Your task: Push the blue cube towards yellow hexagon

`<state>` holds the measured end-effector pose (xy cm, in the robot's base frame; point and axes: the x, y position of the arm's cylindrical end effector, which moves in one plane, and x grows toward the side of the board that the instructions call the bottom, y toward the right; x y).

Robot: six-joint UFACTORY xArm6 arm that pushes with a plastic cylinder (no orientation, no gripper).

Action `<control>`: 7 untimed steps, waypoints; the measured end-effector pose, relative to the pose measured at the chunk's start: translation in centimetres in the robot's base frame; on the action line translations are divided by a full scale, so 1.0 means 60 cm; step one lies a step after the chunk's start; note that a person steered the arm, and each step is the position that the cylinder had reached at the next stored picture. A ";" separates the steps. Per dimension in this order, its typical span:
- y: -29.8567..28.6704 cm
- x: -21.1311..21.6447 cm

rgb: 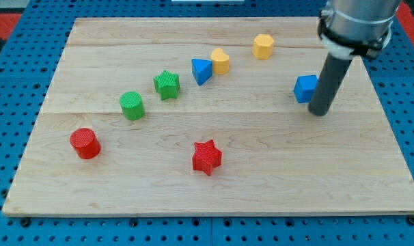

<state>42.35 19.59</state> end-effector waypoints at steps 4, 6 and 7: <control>0.052 0.045; -0.235 0.310; -0.303 0.245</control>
<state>57.04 1.41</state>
